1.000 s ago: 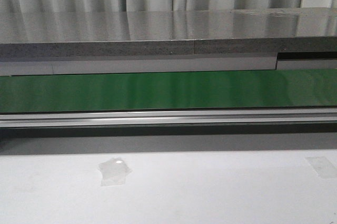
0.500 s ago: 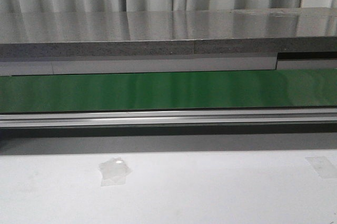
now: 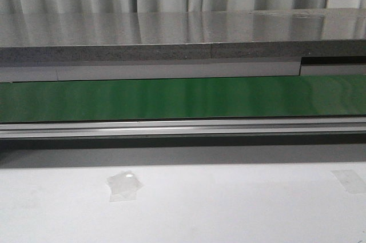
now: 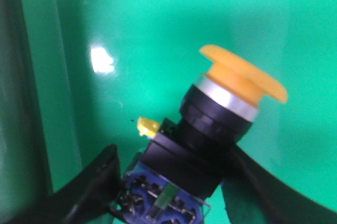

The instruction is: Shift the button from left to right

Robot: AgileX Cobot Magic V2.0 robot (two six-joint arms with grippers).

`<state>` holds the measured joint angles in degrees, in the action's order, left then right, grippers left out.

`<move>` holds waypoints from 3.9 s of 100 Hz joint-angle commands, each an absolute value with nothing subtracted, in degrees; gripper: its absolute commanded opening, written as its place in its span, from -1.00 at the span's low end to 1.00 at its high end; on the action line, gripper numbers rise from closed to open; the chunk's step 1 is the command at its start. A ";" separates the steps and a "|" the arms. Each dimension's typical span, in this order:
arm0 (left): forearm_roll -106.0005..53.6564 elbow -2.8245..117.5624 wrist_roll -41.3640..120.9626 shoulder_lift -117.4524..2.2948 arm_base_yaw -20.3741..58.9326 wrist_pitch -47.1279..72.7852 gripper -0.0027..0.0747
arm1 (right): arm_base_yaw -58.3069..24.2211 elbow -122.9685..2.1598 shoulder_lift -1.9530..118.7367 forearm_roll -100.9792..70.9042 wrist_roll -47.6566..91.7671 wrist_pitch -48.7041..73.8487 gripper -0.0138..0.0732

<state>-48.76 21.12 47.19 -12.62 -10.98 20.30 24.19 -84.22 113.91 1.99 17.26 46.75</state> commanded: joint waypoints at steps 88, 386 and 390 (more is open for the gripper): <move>-50.47 22.59 47.18 -13.09 -10.62 17.28 -0.98 | 22.43 -87.93 101.36 -14.87 22.02 37.83 0.48; -50.47 22.59 47.18 -13.09 -10.62 17.28 -0.98 | -3.89 -28.37 25.99 -21.98 26.69 13.39 -0.91; -50.47 22.59 47.18 -13.09 -10.62 17.28 -0.98 | -3.89 -28.37 25.99 -21.98 26.69 13.39 -0.91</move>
